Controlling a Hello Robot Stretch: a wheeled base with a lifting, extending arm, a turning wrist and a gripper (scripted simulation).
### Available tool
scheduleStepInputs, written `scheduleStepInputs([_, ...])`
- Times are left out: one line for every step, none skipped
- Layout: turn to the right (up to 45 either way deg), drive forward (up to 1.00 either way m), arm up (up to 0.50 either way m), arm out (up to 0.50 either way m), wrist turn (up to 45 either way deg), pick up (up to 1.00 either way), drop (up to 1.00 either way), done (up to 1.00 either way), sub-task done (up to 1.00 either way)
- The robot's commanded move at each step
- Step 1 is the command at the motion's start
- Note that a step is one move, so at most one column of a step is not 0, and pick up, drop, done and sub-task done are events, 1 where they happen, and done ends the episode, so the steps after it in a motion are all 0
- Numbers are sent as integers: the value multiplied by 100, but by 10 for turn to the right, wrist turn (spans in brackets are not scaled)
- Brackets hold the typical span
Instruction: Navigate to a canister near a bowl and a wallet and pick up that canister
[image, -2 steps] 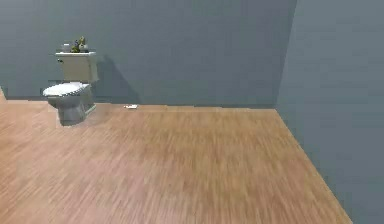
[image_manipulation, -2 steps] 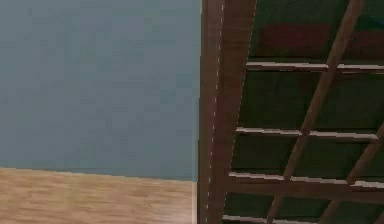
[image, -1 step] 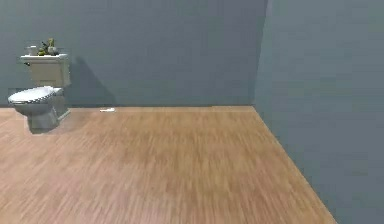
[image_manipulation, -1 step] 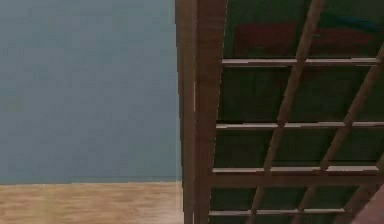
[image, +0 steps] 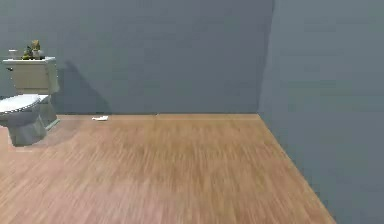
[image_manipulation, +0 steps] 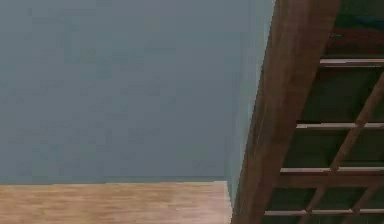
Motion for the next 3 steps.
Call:
scheduleStepInputs([-450, 0, 0, 0, 0, 0, 0, 0, 0])
scheduleStepInputs([-120, 0, 0, 0, 0, 0, 0, 0, 0])
scheduleStepInputs([0, 100, 0, 0, 0, 0, 0, 0, 0])
